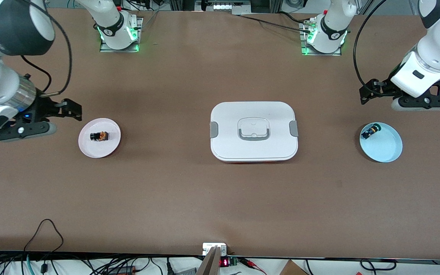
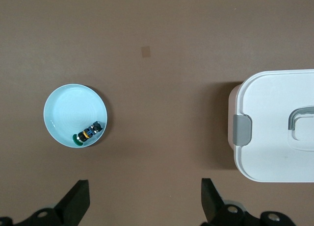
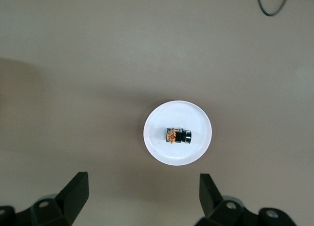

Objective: Transfer orange switch to right arm and place

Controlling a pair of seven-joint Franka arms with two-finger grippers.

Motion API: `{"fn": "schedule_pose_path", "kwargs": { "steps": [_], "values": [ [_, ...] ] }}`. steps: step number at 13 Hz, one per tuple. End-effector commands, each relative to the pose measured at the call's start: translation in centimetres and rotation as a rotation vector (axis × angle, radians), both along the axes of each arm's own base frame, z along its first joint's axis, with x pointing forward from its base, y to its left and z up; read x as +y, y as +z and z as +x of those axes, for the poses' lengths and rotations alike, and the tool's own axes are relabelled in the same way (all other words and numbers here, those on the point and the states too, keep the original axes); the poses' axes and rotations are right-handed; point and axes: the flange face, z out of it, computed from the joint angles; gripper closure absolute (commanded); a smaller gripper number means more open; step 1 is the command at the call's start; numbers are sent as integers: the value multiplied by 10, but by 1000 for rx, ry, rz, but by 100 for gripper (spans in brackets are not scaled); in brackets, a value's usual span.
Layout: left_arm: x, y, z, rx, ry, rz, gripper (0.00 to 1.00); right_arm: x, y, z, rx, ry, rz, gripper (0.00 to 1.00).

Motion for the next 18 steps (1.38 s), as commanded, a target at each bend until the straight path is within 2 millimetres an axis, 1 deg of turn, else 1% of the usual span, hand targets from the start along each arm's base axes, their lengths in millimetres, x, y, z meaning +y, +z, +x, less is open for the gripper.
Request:
{"fn": "schedule_pose_path", "kwargs": {
  "steps": [1, 4, 5, 7, 10, 11, 12, 13, 15, 18],
  "values": [
    [-2, 6, -3, 2, -23, 2, 0, -2, 19, -9, -20, -34, 3, 0],
    [-2, 6, -3, 2, -23, 3, 0, -22, 25, -7, -30, -68, 4, 0],
    [-2, 6, -3, 2, -23, 2, 0, -28, 30, -14, -26, -89, 0, 0],
    [-2, 6, -3, 2, -23, 2, 0, -28, 18, -19, -7, -116, -7, 0],
    [-2, 6, -3, 3, -23, 2, 0, -40, -7, -31, -19, -107, -7, 0],
    [-1, 6, -3, 2, -21, 2, 0, -41, -9, -32, -12, -105, -8, 0],
    [-2, 6, -3, 2, -23, 2, 0, -40, -5, -33, -21, -93, -6, 0],
    [-1, 6, -3, 2, -21, 2, 0, -40, 5, -37, -40, -81, -2, 0],
    [-1, 6, -3, 3, -21, 2, 0, -37, 12, -46, -51, -73, -1, 0],
    [-1, 6, -3, 5, -21, 2, 0, -38, 6, -57, -44, -80, -3, 0]
  ]
}}
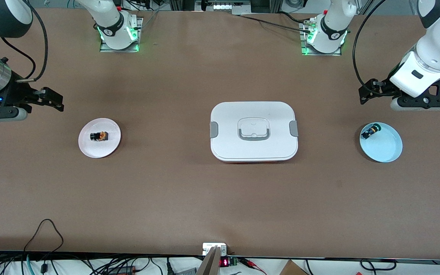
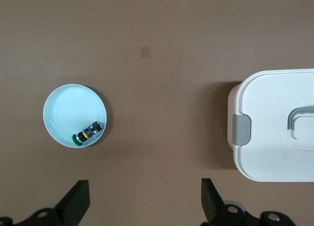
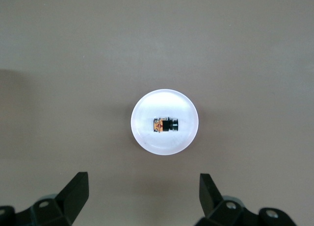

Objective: Transfer orange switch to right arm and place

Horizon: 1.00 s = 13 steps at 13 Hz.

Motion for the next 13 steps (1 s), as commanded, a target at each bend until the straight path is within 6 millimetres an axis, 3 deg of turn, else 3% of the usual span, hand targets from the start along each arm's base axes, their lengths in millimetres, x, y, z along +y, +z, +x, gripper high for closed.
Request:
{"fn": "schedule_pose_path", "kwargs": {
  "steps": [1, 9, 13],
  "values": [
    [1, 6, -3, 5, -18, 2, 0, 2, -2, -18, -1, 4, -6, 0],
    [-2, 6, -3, 3, -21, 2, 0, -1, 24, -14, -17, -21, 2, 0],
    [-2, 5, -4, 8, -21, 3, 0, -4, 24, -14, -14, -13, 7, 0]
  ]
}}
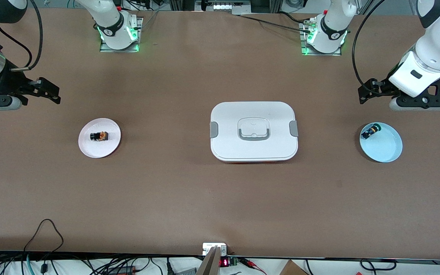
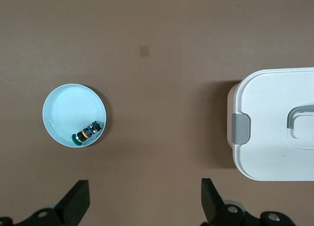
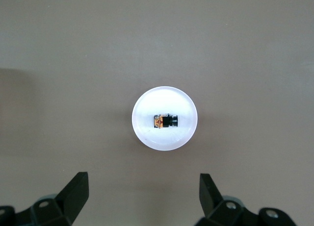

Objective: Transfer orange switch to right arm and place

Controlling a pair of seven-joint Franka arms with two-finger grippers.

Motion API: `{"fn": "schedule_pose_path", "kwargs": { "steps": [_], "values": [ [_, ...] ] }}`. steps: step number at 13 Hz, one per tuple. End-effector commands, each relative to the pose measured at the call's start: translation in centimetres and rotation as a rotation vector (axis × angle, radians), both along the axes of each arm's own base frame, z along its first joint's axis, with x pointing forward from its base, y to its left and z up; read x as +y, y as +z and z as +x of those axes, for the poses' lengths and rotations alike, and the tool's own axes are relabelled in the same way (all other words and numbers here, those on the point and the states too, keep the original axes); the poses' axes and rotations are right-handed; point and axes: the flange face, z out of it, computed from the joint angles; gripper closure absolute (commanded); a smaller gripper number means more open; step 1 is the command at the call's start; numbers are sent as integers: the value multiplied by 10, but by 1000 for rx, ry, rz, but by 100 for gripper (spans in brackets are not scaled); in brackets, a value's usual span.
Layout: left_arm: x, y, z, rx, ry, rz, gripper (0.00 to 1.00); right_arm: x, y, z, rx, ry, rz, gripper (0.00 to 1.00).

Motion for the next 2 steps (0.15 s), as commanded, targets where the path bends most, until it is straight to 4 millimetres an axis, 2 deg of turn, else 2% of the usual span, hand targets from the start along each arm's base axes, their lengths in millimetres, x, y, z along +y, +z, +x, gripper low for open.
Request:
{"fn": "schedule_pose_path", "kwargs": {
  "steps": [1, 2],
  "values": [
    [-1, 6, -3, 4, -20, 2, 0, -1, 6, -2, 4, -2, 3, 0],
    [-1, 6, -3, 4, -18, 2, 0, 1, 6, -2, 4, 0, 5, 0]
  ]
}}
